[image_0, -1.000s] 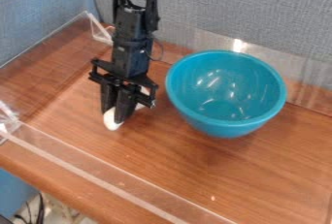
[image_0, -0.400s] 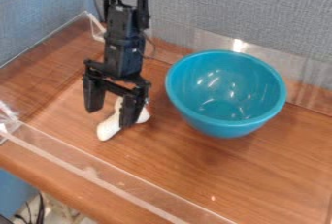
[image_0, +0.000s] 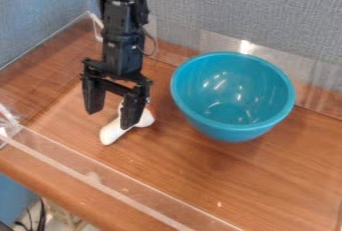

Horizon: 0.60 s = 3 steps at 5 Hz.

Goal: Remove the mushroom from inside the blue bowl and put it on the table

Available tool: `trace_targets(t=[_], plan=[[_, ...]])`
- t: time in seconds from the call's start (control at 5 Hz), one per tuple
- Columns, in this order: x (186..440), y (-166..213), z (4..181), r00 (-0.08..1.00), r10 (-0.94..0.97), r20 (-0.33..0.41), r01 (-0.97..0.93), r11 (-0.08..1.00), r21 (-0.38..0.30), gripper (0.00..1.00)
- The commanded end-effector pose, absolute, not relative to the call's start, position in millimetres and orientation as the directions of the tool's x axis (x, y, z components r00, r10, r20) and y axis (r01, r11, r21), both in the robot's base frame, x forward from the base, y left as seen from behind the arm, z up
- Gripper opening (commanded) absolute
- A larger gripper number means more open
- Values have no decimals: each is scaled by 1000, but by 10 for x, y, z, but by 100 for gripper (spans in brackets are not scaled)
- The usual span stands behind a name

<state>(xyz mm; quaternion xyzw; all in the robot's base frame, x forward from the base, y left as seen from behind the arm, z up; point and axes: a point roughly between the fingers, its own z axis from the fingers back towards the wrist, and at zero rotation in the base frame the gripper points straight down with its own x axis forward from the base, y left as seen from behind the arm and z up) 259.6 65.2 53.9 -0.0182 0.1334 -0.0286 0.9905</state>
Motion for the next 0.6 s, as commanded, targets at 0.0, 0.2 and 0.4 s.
trace_targets(t=[0.0,0.2,0.4], plan=[[2636,685,698,979,-62,-193,56,998,-35,100],[2638,685,681,980,-63,-189,56,998,-41,100],[2639,688,663,981,-63,-184,55,997,-47,100]])
